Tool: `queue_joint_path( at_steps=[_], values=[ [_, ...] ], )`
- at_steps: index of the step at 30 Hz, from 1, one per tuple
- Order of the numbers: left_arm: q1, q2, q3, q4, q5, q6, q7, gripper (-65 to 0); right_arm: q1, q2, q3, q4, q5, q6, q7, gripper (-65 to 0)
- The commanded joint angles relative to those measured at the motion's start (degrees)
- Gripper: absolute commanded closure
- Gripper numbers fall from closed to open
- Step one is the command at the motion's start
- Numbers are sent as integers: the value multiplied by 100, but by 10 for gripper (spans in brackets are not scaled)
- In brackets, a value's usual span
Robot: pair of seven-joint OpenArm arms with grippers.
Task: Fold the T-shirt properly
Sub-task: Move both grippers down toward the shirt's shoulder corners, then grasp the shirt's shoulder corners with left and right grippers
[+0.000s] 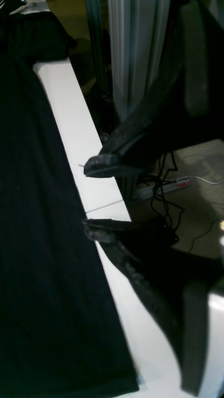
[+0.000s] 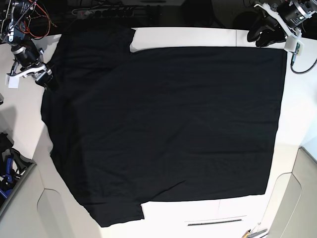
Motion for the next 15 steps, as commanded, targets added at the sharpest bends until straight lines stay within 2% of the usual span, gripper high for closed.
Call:
queue_joint_path(
  at_steps=[1, 3, 4, 9, 12, 15],
  values=[
    [48, -50, -55, 72, -92, -71, -66, -257, -22, 83, -44, 57, 17, 35, -24, -338],
    [48, -50, -57, 72, -92, -71, -66, -257, -22, 81, -149, 57, 9, 35, -24, -321],
    [48, -48, -66, 72, -92, -71, -63, -257, -20, 81, -186, 57, -31, 37, -20, -287],
    [-2, -48, -216, 72, -146, -71, 129, -257, -17, 83, -238, 57, -94, 37, -2, 0],
    [-188, -7, -299, 70, -293, -71, 433, -257, -15, 81, -238, 57, -201, 37, -2, 0],
    [-385, 81, -407, 52, -289, -50, 476, -257, -15, 81, -238, 57, -199, 37, -7, 0]
  ],
)
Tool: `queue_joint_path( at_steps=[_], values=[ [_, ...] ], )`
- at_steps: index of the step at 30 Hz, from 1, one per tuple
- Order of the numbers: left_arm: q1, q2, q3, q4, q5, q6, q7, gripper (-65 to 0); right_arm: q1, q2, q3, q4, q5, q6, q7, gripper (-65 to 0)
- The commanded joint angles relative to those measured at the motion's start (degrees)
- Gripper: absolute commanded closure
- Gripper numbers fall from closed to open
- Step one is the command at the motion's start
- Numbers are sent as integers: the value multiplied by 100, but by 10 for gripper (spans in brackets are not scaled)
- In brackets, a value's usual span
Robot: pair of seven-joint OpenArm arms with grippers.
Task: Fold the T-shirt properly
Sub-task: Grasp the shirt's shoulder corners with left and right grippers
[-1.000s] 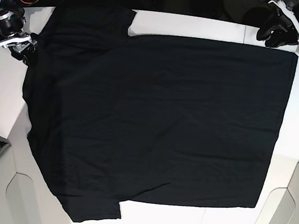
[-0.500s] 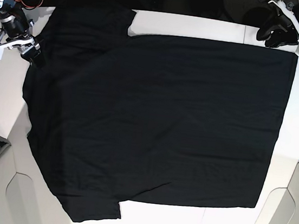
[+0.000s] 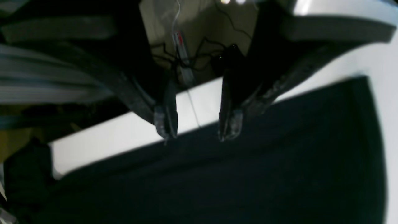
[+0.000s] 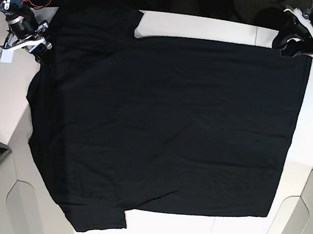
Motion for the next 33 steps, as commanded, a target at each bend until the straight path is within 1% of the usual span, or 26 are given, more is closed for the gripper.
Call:
queue_joint_path(
  at_steps=[1, 2, 8, 9, 12, 16, 18, 19, 22, 26, 29, 33],
  values=[
    [-9, -31, -92, 44, -83, 83, -92, -257, 0, 81, 24, 63, 0, 22, 20, 0],
    [-61, -33, -138, 26, -85, 164, -76, -257, 0, 83, 24, 66, -2, 22, 20, 0],
    [-382, -33, -627, -474, -116, 260, -4, -256, -2, 83, 24, 66, -2, 22, 20, 0],
    [-428, -33, -717, -638, -181, 308, -4, -256, -2, 81, 24, 66, 0, 22, 22, 0],
    [-603, -33, -907, -1252, -437, 306, -2, -256, 0, 83, 24, 66, 0, 22, 20, 0],
    [-918, -33, -929, -2181, -612, 302, 4, -256, -2, 81, 24, 66, 2, 22, 20, 0],
    [-1088, -35, -929, -2599, -699, 295, 149, -256, 0, 81, 24, 66, 0, 22, 20, 0],
    [-1169, -35, -929, -2776, -774, 240, 256, -256, -2, 81, 24, 66, 0, 22, 20, 0],
    [-1351, -35, -927, -3182, -1123, -61, 529, -257, -2, 81, 24, 66, 2, 22, 20, 0],
    [-1440, -35, -927, -3305, -1342, -78, 625, -262, 0, 81, 24, 66, 2, 22, 20, 0],
    [-1460, -35, -920, -3303, -1440, -78, 636, -294, -2, 81, 24, 66, 2, 22, 20, 0],
    [-1635, -33, -916, -3305, -1480, -78, 710, -295, -2, 81, 24, 66, 2, 22, 17, 0]
  ],
)
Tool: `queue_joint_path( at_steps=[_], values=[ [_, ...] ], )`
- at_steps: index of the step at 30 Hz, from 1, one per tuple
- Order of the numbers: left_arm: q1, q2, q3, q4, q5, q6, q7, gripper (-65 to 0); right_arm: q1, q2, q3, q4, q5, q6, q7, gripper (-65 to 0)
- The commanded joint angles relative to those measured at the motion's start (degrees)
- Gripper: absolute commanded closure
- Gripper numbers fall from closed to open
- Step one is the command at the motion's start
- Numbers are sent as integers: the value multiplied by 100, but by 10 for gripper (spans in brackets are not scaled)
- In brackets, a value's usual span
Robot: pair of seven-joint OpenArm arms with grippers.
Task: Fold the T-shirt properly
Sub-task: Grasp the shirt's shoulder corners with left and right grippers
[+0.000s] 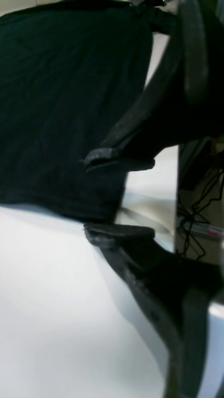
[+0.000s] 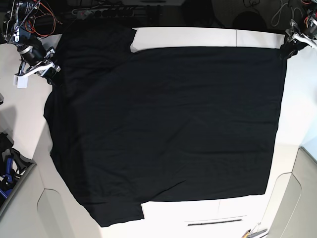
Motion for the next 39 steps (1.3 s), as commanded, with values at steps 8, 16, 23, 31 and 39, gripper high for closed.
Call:
queue_joint_path(
  at_steps=[8, 16, 23, 31, 39],
  values=[
    [-214, -103, -33, 57, -127, -71, -72, -295, 0, 81, 24, 66, 2, 22, 20, 0],
    [-358, -105, -33, 57, 896, 76, -361, -295, -2, 81, 24, 66, 2, 22, 20, 0],
    [-354, -103, 13, 57, 750, 70, -109, -295, -2, 81, 24, 66, 0, 22, 17, 0],
    [-354, -101, 706, 57, 789, 94, 81, -293, 0, 81, 24, 66, 0, 22, 17, 0],
    [-352, -162, 457, 59, 717, 98, 81, -160, -2, 81, 24, 66, -109, 22, -4, 0]
  ],
)
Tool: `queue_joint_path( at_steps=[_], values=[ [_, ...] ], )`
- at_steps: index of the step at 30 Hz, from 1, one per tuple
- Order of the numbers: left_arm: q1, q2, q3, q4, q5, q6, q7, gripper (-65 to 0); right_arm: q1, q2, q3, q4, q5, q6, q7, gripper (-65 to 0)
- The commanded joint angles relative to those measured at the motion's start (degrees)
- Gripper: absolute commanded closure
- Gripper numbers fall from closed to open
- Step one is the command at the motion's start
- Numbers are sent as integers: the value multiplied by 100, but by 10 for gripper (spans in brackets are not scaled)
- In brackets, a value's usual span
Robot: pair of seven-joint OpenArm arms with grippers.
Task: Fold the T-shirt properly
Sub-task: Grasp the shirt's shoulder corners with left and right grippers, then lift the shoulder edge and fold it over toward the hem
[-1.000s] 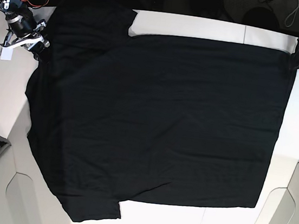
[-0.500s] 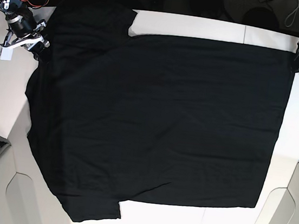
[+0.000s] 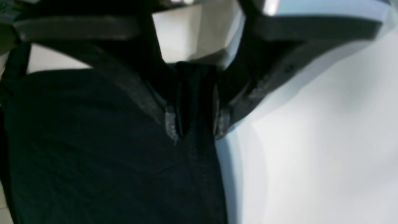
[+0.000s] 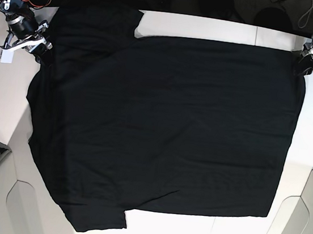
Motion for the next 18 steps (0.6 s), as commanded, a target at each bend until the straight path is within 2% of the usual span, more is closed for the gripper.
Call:
queue_joint_path(
  at_steps=[1, 12, 13, 15, 18],
  values=[
    [52, -131, -103, 24, 52, -26, 74, -160, -2, 83, 24, 63, -37, 20, -2, 0],
    [50, -197, -245, 24, -131, -48, 83, -158, -2, 83, 26, 63, -39, 20, -22, 0],
    [50, -195, -245, 24, -186, -118, 85, -124, -2, 83, 28, 68, -39, 20, -57, 0],
    [50, -195, -245, 24, -278, -159, 90, -14, -2, 83, 31, 103, -35, 20, -181, 0],
    [50, -195, -247, 24, -396, -159, 153, 0, -22, 83, 46, 225, -33, 22, -393, 0]
  ],
)
